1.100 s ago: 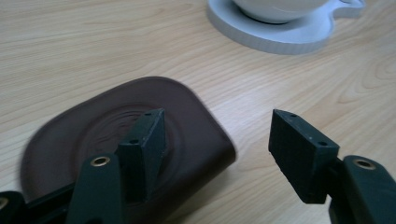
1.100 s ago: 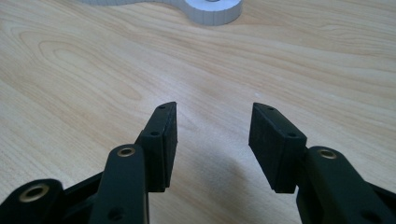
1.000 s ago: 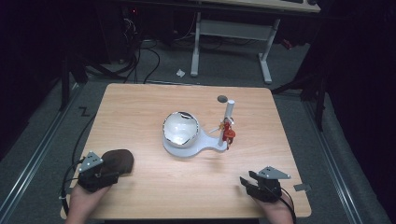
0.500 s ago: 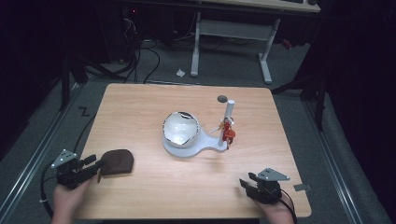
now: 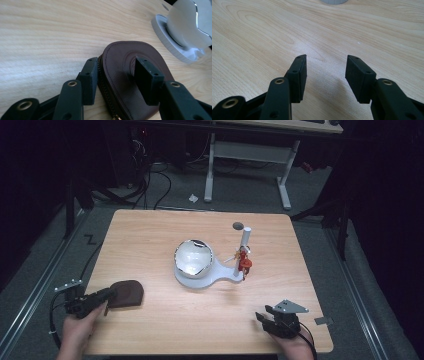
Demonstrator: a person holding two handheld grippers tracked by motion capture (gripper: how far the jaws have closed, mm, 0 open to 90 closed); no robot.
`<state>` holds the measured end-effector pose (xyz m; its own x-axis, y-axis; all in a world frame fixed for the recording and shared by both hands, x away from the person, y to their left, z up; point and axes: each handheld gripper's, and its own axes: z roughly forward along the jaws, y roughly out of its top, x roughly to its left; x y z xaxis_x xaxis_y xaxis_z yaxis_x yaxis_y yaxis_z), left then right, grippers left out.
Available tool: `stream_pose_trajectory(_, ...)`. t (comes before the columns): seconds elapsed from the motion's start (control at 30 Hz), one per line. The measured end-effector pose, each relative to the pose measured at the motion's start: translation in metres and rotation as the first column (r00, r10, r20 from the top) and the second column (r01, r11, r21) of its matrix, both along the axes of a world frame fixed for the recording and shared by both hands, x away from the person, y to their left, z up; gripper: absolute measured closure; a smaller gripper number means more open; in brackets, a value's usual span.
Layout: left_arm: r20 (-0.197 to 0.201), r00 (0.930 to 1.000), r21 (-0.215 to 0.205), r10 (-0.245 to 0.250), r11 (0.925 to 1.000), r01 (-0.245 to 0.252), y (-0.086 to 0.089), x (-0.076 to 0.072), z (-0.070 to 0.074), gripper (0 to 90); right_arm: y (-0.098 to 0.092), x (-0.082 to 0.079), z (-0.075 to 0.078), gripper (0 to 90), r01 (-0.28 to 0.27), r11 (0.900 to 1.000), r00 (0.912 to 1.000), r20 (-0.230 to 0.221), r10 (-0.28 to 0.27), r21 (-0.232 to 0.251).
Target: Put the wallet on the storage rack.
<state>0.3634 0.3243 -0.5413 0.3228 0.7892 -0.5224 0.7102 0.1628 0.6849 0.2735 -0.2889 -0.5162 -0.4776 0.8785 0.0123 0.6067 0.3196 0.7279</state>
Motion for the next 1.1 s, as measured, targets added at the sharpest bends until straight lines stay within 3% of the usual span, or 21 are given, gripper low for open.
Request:
stream_pose_trajectory(0.07,-0.017,0.9998,-0.027,-0.014,0.9995,0.014,0.000,0.000,-0.002,55.8,-0.001,0.000,0.000,52.1,0.006,1.000,1.0000,-0.001,-0.006,0.005)
stream_pose_trajectory(0.3,-0.006,0.9999,-0.022,-0.016,0.9996,0.016,-0.001,-0.002,-0.002,63.7,-0.001,0.000,0.000,52.1,0.010,1.000,0.9999,-0.002,-0.010,0.003)
stream_pose_trajectory(0.43,0.014,0.9995,0.006,-0.029,0.9996,0.029,-0.004,-0.003,-0.001,66.9,-0.001,-0.001,0.000,52.1,0.006,1.000,1.0000,0.005,-0.006,0.001)
stream_pose_trajectory(0.53,0.023,0.9992,0.016,-0.033,0.9993,0.032,-0.007,-0.005,0.001,76.1,-0.002,-0.001,0.000,52.1,0.011,1.000,0.9999,0.001,-0.011,0.007)
stream_pose_trajectory(0.7,0.046,0.9981,0.039,-0.040,0.9985,0.038,-0.011,-0.007,0.007,78.0,-0.003,0.000,0.000,52.2,0.015,1.000,0.9999,0.001,-0.015,0.009)
stream_pose_trajectory(0.83,0.091,0.9948,0.043,-0.045,0.9982,0.042,-0.013,-0.012,0.014,80.1,-0.003,0.000,0.000,52.2,0.015,1.000,0.9999,0.000,-0.015,0.007)
stream_pose_trajectory(1.1,0.181,0.9815,0.075,-0.063,0.9959,0.050,-0.022,-0.023,0.030,82.5,-0.004,0.000,0.001,52.2,0.018,1.000,0.9998,0.002,-0.018,0.010)
